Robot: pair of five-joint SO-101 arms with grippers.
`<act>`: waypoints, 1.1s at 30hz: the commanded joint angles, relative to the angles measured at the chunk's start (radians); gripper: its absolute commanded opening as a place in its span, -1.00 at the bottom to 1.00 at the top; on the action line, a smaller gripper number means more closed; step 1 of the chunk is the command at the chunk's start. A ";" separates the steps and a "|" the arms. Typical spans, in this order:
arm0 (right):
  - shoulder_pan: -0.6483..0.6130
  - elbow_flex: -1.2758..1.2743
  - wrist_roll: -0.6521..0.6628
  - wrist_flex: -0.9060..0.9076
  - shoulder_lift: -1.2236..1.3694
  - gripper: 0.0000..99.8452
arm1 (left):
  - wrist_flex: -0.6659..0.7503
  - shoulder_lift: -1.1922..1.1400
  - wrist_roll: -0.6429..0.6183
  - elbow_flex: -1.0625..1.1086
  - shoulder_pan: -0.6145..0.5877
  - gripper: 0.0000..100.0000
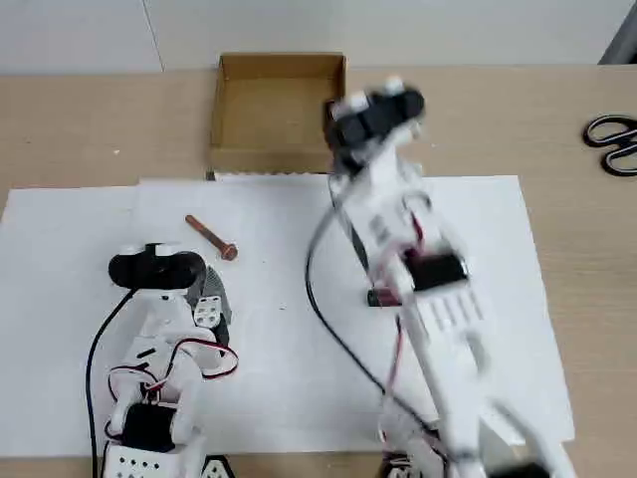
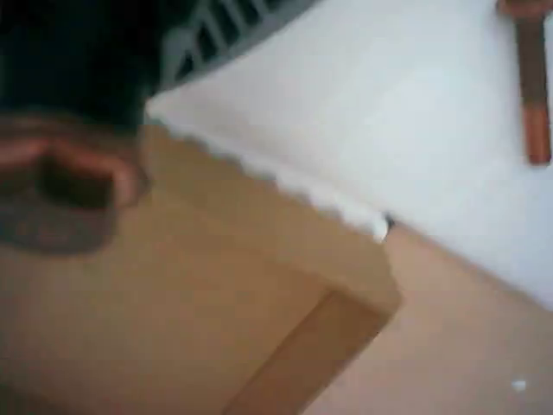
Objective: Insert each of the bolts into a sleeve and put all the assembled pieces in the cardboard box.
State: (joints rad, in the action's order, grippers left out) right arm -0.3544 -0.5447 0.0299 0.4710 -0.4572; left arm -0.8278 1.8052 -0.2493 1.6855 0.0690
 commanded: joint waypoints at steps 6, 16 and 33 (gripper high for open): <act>0.008 0.763 -0.009 -0.025 0.645 -1.00 | -0.008 -0.002 0.006 -0.004 -0.003 -0.99; -0.033 1.343 -0.008 -0.024 1.221 -0.99 | -0.009 -0.002 0.006 -0.004 -0.003 -0.99; -0.061 1.653 -0.009 0.383 1.394 -0.60 | -0.011 -0.002 0.077 -0.004 -0.003 -0.99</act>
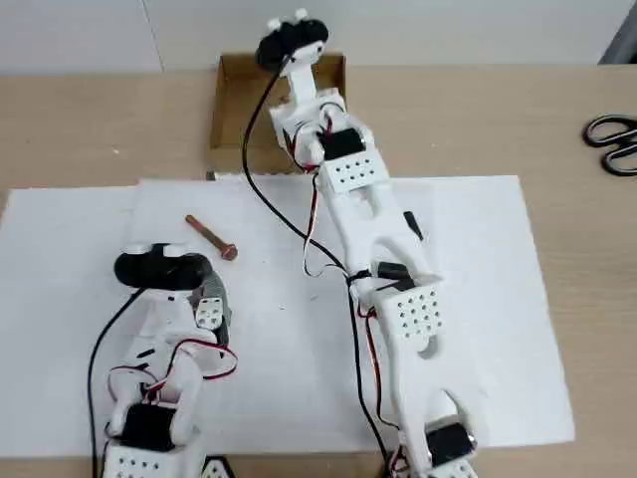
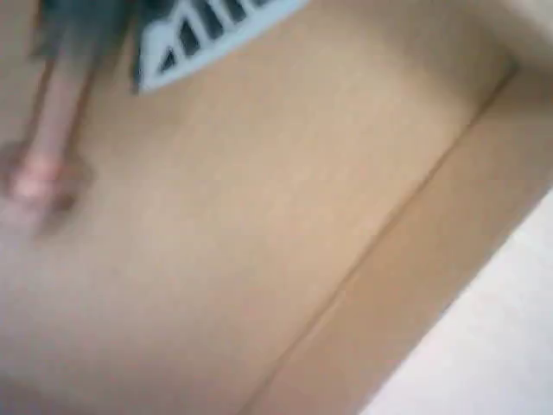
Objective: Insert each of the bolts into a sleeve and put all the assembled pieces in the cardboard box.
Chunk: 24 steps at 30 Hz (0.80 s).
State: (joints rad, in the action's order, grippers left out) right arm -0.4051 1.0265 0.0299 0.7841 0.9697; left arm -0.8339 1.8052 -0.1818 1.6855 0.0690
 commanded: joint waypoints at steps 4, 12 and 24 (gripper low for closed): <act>-0.005 0.235 -0.012 0.254 -0.030 -0.65 | -0.014 -0.002 0.009 -0.004 -0.003 -0.99; -0.012 0.476 -0.012 0.622 -0.031 -0.76 | -0.014 -0.002 0.008 -0.004 -0.003 -0.99; -0.008 0.634 -0.009 0.909 -0.033 -0.93 | -0.017 -0.002 0.008 -0.004 -0.003 -0.99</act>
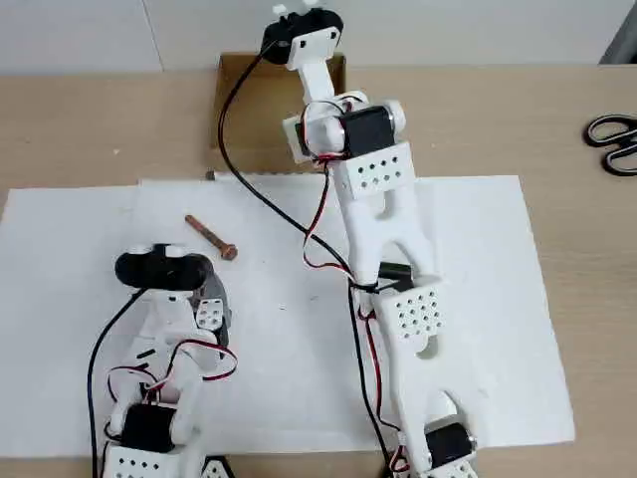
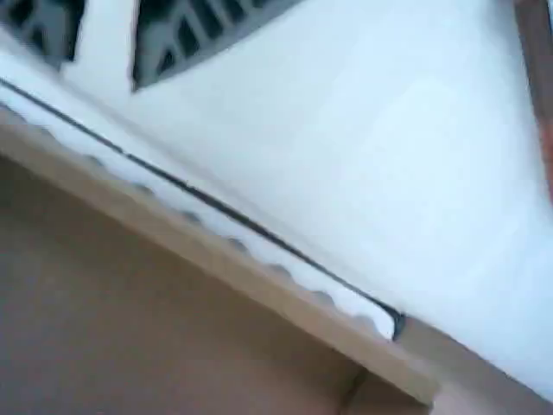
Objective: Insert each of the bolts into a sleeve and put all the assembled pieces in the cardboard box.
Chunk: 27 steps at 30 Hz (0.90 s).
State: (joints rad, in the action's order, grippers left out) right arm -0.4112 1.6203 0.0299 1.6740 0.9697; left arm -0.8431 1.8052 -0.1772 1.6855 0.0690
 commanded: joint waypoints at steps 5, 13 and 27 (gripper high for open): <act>0.008 0.037 -0.008 0.038 -0.033 -0.93 | -0.008 -0.002 0.003 -0.004 -0.005 -0.99; 0.084 -0.226 -0.008 0.036 -0.157 -0.93 | -0.009 -0.002 0.003 -0.004 -0.005 -0.99; 0.229 -0.804 0.092 0.019 -0.424 -0.92 | -0.009 -0.002 0.003 -0.004 -0.005 -0.99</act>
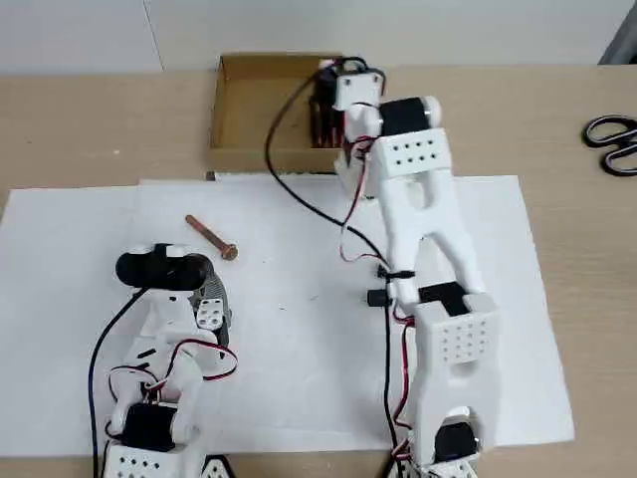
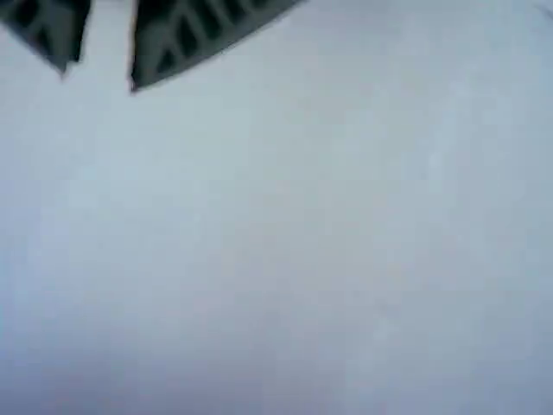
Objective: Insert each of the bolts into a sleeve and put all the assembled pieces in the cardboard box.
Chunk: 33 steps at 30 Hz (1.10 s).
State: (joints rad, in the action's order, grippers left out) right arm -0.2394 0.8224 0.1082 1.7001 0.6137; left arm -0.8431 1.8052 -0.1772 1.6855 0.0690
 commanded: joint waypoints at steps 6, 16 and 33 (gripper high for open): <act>0.140 -0.009 0.107 -0.007 0.021 -0.92 | -0.009 -0.002 0.003 -0.004 -0.005 -0.99; 0.139 -0.011 0.186 -0.004 0.108 -0.63 | -0.009 -0.002 0.003 -0.004 -0.005 -0.99; 0.139 -0.011 0.224 -0.002 0.226 -0.75 | -0.009 -0.002 0.003 -0.004 -0.005 -0.99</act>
State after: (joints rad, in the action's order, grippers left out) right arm -0.1074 0.8101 0.3230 1.6970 0.8424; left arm -0.8431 1.8052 -0.1772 1.6855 0.0690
